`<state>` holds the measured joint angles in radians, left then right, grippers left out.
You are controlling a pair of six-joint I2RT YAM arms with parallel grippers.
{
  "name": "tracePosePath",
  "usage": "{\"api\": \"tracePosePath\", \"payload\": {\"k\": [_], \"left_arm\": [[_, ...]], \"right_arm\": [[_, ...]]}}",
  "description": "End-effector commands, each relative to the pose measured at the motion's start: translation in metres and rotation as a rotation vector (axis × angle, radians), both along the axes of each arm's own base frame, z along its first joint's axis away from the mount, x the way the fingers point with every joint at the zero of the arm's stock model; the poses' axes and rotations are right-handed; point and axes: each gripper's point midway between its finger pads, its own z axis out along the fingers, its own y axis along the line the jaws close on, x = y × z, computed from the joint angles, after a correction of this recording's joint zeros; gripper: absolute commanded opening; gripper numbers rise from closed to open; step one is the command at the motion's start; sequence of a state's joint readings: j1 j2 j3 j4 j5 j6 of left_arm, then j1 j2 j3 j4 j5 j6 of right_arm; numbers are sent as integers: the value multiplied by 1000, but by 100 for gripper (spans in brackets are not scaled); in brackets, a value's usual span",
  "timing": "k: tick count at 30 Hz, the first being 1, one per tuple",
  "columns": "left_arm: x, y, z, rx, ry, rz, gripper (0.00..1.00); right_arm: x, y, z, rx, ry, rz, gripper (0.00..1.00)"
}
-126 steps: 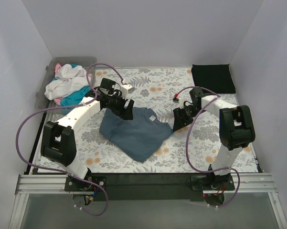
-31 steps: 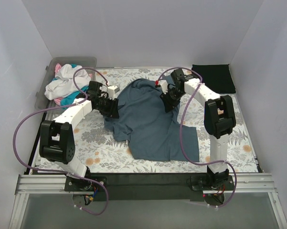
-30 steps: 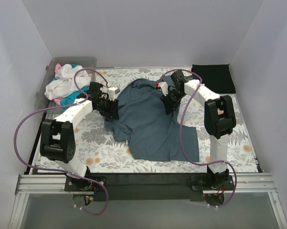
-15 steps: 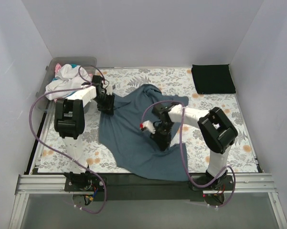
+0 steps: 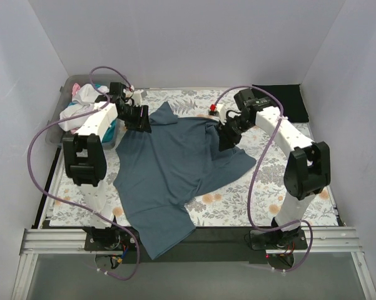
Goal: Fold and stack the t-shirts
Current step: Flatten the tshirt out
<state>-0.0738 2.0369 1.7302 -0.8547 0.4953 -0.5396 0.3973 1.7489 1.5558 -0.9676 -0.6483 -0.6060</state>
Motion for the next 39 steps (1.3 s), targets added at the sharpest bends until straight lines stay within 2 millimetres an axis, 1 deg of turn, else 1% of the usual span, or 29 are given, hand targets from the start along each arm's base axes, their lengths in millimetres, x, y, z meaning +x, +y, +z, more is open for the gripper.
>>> {"api": "tracePosePath", "payload": {"k": [1, 2, 4, 5, 6, 7, 8, 10, 11, 12, 13, 14, 15, 16, 17, 18, 22, 25, 26, 28, 29, 30, 34, 39], "left_arm": [[-53, -14, 21, -50, -8, -68, 46], [-76, -12, 1, -46, 56, -71, 46], [-93, -10, -10, -42, 76, -71, 46], [-107, -9, -16, -36, 93, -76, 46], [-111, -7, -22, -29, 95, -74, 46], [-115, -5, -25, -19, 93, -75, 46], [-123, -4, -31, -14, 104, -78, 46], [-129, -4, -34, -15, 111, -83, 46], [-131, -4, -36, -16, 115, -83, 46], [-132, -4, -36, -19, 113, -85, 46], [-133, -3, -37, -16, 115, -83, 46], [-133, -3, -36, -15, 114, -83, 46], [-132, -2, -37, -10, 113, -82, 46], [-131, -3, -37, -9, 111, -83, 46], [-130, -2, -38, -3, 112, -78, 46], [-130, -2, -38, -1, 113, -82, 46], [-128, -2, -43, -1, 131, -85, 46], [-127, -2, -43, -5, 135, -88, 46], [-128, -2, -43, -5, 136, -87, 46], [-128, -2, -43, -5, 136, -87, 46], [-128, -3, -42, -5, 136, -88, 46], [-129, -2, -43, -5, 139, -87, 46], [-129, -1, -42, 4, 134, -86, 46], [-130, 0, -44, 6, 138, -85, 46]], "right_arm": [[-7, -27, -58, -221, 97, -44, 30], [-5, -29, -65, -235, 89, -49, 29], [-4, -37, -80, -288, 89, -58, 29], [-2, -39, -86, -300, 83, -61, 29], [-4, -42, -91, -317, 85, -61, 30], [-1, -46, -95, -338, 75, -69, 33], [1, -47, -98, -346, 64, -73, 34], [2, -52, -102, -370, 58, -90, 39], [4, -53, -101, -370, 52, -100, 41], [8, -58, -99, -366, 52, -120, 43], [11, -59, -96, -353, 55, -137, 47], [15, -62, -93, -345, 55, -154, 48], [20, -70, -91, -339, 60, -185, 50], [25, -74, -89, -335, 55, -201, 52], [31, -78, -86, -331, 46, -213, 53], [37, -86, -85, -334, 40, -233, 54], [51, -101, -86, -359, 16, -239, 56], [60, -105, -88, -376, 0, -236, 58], [61, -105, -92, -384, 8, -233, 58], [69, -106, -93, -390, -2, -238, 58], [70, -106, -97, -397, 7, -238, 58], [75, -106, -96, -397, -2, -239, 58], [81, -110, -105, -418, 3, -234, 58], [80, -113, -111, -429, 18, -224, 57]]}}
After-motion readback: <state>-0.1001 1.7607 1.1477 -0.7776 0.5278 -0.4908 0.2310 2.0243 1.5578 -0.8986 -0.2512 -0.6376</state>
